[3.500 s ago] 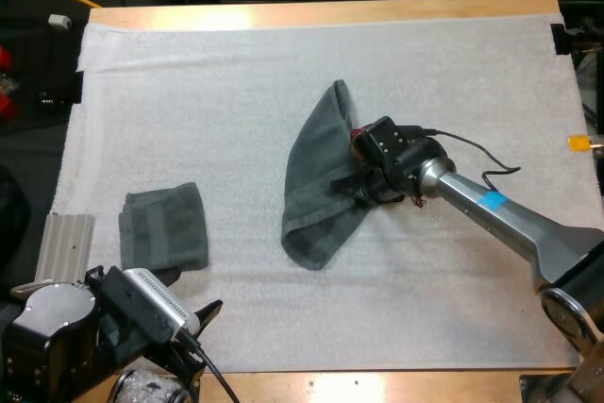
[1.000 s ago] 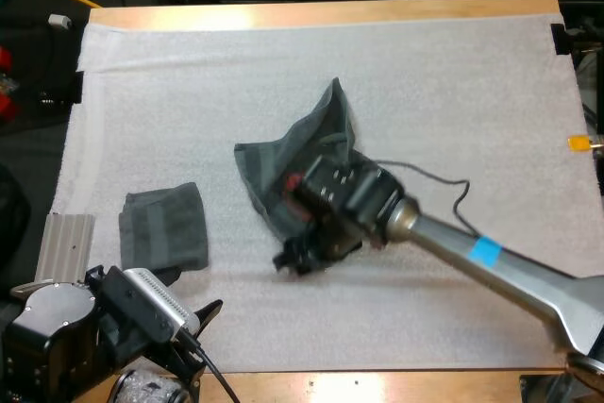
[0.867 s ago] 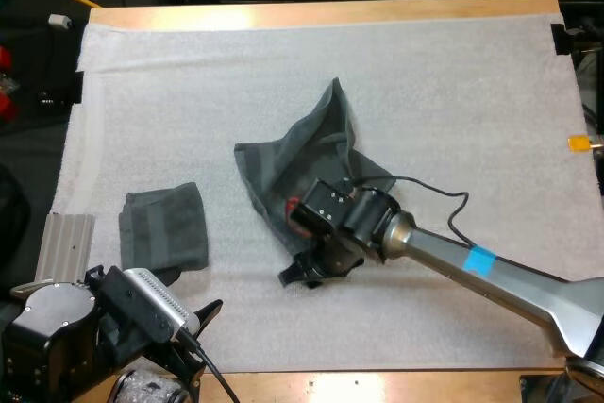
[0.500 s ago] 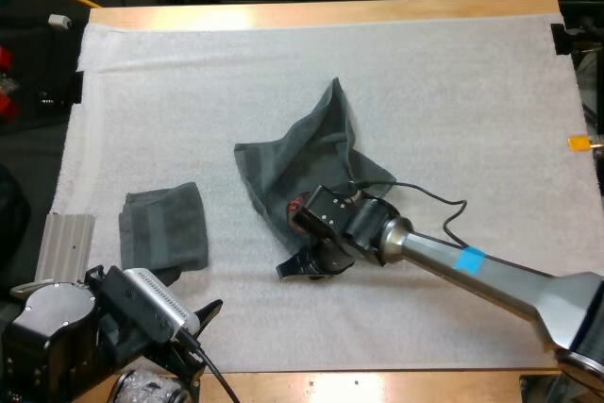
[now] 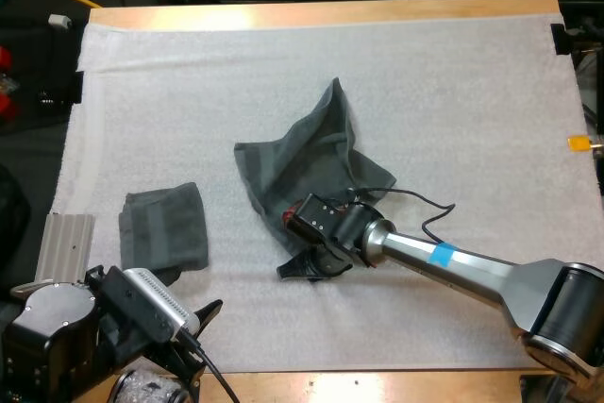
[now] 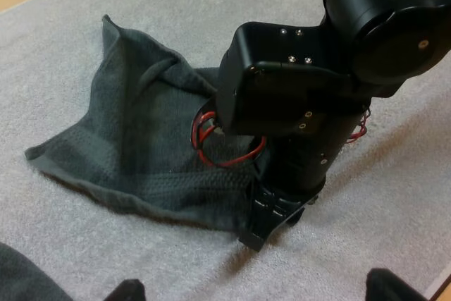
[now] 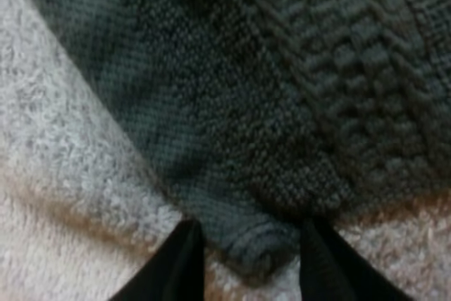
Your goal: Pick towel from pile, fold and stack
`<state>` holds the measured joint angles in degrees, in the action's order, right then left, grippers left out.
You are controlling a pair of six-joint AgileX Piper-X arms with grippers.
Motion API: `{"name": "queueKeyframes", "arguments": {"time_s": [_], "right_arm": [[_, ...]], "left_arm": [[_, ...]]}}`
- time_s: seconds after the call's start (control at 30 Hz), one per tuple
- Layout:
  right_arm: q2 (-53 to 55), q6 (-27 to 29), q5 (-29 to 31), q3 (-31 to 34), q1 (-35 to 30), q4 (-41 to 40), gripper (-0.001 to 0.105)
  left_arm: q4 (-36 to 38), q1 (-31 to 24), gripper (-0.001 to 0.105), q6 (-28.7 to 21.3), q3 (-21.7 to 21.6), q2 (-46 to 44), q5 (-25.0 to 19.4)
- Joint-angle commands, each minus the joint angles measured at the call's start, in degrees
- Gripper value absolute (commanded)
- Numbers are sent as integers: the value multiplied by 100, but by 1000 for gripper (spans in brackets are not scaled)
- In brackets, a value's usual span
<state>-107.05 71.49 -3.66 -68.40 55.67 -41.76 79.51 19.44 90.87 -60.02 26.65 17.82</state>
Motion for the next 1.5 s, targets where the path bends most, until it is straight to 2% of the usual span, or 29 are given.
{"name": "queueKeyframes", "arguments": {"time_s": [0.0, 0.07, 0.1, 0.13, 0.23, 0.37, 0.63, 0.73, 1.0, 1.2, 1.33, 1.47], "right_arm": [[-2, -47, 129, -9, -17, 77, 31], [-2, -64, 264, -9, -17, 76, 25], [-2, -64, 366, -9, -17, 76, 17], [-2, -64, 376, -9, -17, 76, 1], [-2, -37, 499, -9, -17, 64, 0], [120, 371, 617, -9, -14, -298, 0], [957, 1737, 1901, -9, -4, -2030, 0], [1355, 1969, 2094, -9, -4, -2578, 0], [2414, 1818, 2063, 57, -4, -3156, 0], [3146, 1251, 1881, 778, -4, -3095, 0], [3489, 949, 1881, 1357, -4, -2926, 0], [3682, 729, 1881, 1693, -4, -2917, 0]], "left_arm": [[-12, 21, 59, 16, -30, -21, 46], [-12, 21, 59, 16, -30, -21, 46], [-12, 21, 59, 16, -30, -21, 46], [-12, 21, 59, 16, -30, -21, 46], [-12, 21, 59, 16, -30, -21, 46], [-12, 21, 59, 16, -30, -21, 46], [-26, 21, 59, 0, -30, -21, 46], [-67, 21, 59, -128, -30, -21, 46], [-524, 21, 59, -394, 166, -17, 46], [-801, 33, 59, -746, 624, 192, 46], [-1131, 424, 59, -1117, 851, 595, 46], [-1243, 931, 59, -1492, 893, 1160, 5]]}}
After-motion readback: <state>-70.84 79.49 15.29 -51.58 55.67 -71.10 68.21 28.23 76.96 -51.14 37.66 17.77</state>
